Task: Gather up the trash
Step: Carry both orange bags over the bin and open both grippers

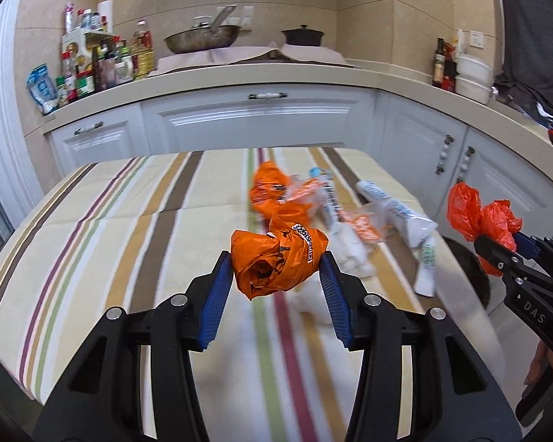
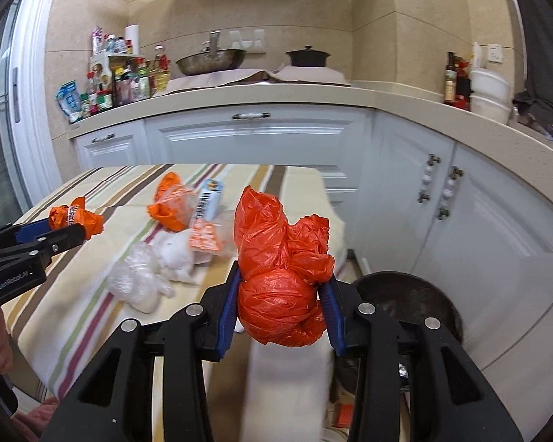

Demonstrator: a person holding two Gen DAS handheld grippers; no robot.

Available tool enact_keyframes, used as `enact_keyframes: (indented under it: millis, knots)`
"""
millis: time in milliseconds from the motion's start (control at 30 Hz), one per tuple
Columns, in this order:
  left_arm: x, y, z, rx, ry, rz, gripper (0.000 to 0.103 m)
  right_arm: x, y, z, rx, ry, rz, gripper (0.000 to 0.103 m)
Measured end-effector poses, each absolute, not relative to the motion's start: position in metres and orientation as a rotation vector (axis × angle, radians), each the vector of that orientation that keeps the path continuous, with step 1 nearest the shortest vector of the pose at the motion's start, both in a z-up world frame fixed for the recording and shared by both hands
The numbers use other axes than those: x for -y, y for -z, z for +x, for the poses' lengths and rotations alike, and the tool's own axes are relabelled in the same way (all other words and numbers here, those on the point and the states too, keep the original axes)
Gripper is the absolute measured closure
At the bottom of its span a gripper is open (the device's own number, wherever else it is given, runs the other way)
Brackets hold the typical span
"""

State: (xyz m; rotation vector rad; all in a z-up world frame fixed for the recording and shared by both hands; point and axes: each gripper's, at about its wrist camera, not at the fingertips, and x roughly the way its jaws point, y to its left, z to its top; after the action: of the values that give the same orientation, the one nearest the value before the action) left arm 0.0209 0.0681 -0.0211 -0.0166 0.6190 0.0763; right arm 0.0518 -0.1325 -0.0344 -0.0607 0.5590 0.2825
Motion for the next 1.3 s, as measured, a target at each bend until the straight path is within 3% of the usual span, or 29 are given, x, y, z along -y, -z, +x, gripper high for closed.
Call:
enact_keyframes:
  millis: [533,1033,1100,1133,1167,1300]
  knots:
    - [0.086,0.023,0.069,-0.601,0.185,0.093,0.056,0.249,0.05,0.055,-0.549,-0.004,0.016,0.063]
    - [0.191,0.064,0.151,-0.715,0.194,0.15,0.056,0.311,0.087,0.099,-0.581,0.042,0.102,0.063]
    - [0.196,0.07,0.161,-0.728,0.175,0.151,0.053,0.316,0.092,0.11,-0.587,0.042,0.117,0.055]
    - [0.199,0.074,0.168,-0.745,0.169,0.152,0.05,0.319,0.095,0.115,-0.584,0.052,0.122,0.046]
    - [0.2,0.077,0.174,-0.767,0.17,0.142,0.045,0.32,0.097,0.118,-0.582,0.059,0.124,0.045]
    - [0.201,0.079,0.181,-0.779,0.169,0.143,0.044,0.326,0.103,0.125,-0.595,0.068,0.143,0.044]
